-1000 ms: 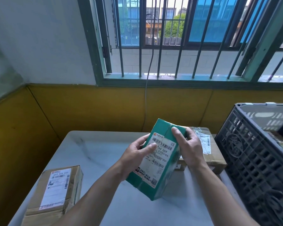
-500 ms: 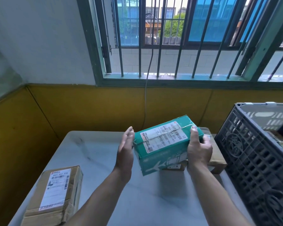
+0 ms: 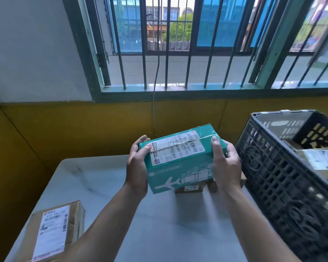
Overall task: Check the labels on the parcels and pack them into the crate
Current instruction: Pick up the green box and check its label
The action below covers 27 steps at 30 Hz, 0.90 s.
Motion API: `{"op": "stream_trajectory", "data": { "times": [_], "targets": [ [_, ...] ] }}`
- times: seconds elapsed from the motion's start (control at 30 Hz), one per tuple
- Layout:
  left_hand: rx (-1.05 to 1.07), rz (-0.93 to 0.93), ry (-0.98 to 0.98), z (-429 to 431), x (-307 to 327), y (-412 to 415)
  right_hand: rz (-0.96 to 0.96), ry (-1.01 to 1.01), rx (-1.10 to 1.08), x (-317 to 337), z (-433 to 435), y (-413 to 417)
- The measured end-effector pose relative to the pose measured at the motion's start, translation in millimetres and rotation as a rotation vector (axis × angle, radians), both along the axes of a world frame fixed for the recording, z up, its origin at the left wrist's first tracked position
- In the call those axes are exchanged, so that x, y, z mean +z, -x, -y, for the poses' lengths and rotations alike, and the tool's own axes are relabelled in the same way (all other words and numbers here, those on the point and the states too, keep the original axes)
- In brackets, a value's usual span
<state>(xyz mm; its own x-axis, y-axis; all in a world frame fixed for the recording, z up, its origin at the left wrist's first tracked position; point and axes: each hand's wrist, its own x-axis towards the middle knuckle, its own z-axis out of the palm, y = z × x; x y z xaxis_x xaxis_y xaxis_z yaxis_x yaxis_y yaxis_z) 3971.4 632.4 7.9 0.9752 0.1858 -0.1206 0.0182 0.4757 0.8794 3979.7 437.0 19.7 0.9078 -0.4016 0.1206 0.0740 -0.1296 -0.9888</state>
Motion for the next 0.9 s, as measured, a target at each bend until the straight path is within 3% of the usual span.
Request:
{"op": "stream_trajectory", "data": {
  "times": [0.23,0.5,0.77,0.9],
  "targets": [
    [-0.225,0.095,0.042,43.6,47.1,-22.5,0.095,0.079,-0.092,41.6,55.4,6.9],
    [-0.366,0.228,0.047,168.4,101.6,-48.6,0.153,0.044,-0.178,86.7,187.1,-7.9],
    [-0.302,0.230,0.063,327.4,114.6,-86.0,0.114,0.090,-0.127,102.9,342.0,-47.9],
    [-0.165,0.189,-0.047,389.4,110.5,-116.6,0.059,0.120,-0.112,102.0,400.7,-82.2]
  ]
}}
